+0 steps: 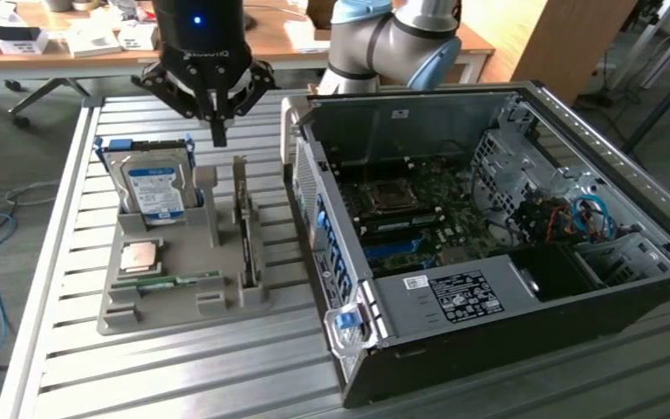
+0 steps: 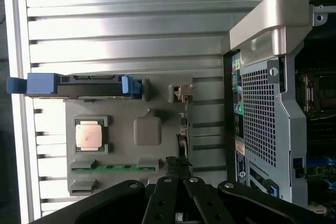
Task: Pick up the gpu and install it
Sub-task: 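Reach for the gpu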
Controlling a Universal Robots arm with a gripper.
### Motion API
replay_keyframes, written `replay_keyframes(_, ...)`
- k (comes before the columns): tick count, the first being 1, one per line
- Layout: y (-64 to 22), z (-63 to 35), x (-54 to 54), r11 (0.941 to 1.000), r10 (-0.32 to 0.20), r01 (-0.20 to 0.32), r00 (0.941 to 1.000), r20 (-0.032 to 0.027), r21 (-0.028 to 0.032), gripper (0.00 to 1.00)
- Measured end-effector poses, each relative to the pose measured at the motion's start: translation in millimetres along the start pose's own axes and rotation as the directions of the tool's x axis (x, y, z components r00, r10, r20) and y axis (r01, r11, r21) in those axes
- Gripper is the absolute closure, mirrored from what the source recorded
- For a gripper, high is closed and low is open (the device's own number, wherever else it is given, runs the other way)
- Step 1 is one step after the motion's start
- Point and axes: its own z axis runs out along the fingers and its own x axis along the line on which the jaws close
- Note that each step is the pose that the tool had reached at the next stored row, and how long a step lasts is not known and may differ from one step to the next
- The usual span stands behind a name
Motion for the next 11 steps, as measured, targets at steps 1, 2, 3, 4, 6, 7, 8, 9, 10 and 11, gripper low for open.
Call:
replay_keyframes(1, -0.1, 0.1, 1.8, 1.0000, 0.000, 0.000, 1.0000, -0.0001, 0.0000, 0.89)
replay_keyframes(2, -0.1, 0.2, 3.6, 1.0000, 0.000, 0.000, 1.0000, -0.0002, 0.0000, 0.89)
replay_keyframes(3, -0.2, 0.3, 5.3, 1.0000, 0.000, 0.000, 1.0000, -0.0003, 0.0000, 0.89)
replay_keyframes(4, -0.2, 0.4, 6.9, 1.0000, 0.000, 0.000, 1.0000, -0.0004, 0.0001, 0.89)
replay_keyframes(6, -0.3, 0.5, 7.6, 1.0000, 0.000, 0.000, 1.0000, -0.0003, -0.0001, 0.89)
replay_keyframes(7, -0.3, 0.6, 7.6, 1.0000, 0.000, 0.000, 1.0000, -0.0003, -0.0001, 0.89)
replay_keyframes(8, -0.3, 0.6, 7.6, 1.0000, 0.000, 0.000, 1.0000, -0.0003, 0.0000, 0.89)
replay_keyframes(9, -0.3, 0.5, 7.7, 1.0000, 0.000, 0.000, 1.0000, -0.0004, 0.0000, 0.89)
replay_keyframes(10, -0.3, 0.5, 7.6, 1.0000, 0.000, 0.000, 1.0000, -0.0004, 0.0000, 0.89)
replay_keyframes(11, -0.2, 0.4, 6.8, 1.0000, 0.000, 0.000, 1.0000, -0.0006, 0.0001, 0.89)
